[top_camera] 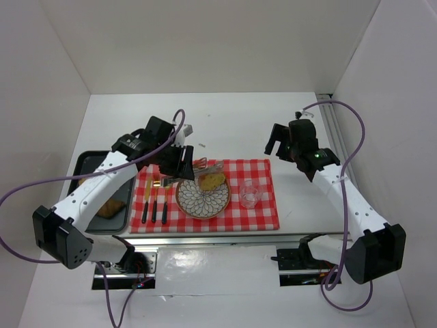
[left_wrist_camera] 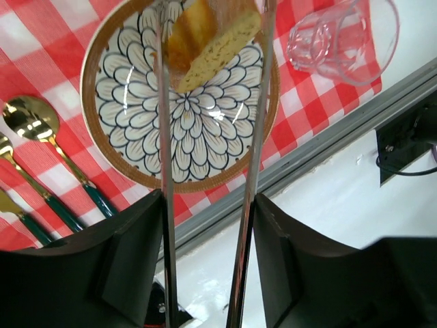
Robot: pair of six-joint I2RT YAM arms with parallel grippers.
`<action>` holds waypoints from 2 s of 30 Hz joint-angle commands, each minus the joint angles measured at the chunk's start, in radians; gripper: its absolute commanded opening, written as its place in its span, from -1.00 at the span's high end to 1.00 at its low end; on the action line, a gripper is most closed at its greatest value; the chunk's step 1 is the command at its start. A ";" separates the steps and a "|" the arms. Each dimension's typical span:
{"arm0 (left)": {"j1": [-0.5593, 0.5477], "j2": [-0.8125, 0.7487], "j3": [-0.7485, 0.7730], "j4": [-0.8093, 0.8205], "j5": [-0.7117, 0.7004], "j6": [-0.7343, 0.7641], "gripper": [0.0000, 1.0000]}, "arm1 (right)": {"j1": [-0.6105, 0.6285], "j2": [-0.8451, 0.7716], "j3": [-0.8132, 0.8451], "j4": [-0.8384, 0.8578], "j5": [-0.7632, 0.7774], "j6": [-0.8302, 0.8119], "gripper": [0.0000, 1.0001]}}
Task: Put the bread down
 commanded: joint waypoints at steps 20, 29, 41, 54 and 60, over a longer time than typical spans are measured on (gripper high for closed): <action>0.064 0.123 0.188 0.038 -0.051 0.027 -0.30 | -0.005 -0.042 0.051 0.029 -0.022 -0.015 -1.00; 0.244 0.132 0.279 0.097 -0.071 -0.045 -0.28 | -0.005 -0.019 0.060 0.038 -0.013 -0.015 -1.00; 0.442 0.275 0.348 0.316 -0.365 -0.130 -0.28 | -0.005 0.034 -0.001 0.153 -0.046 0.013 -1.00; 0.452 0.660 0.483 0.499 -0.316 -0.151 -0.80 | -0.005 0.097 -0.001 0.153 -0.027 0.003 -1.00; 0.452 0.748 0.631 0.349 -0.350 -0.111 -1.00 | -0.014 0.106 0.008 0.153 -0.036 -0.006 -1.00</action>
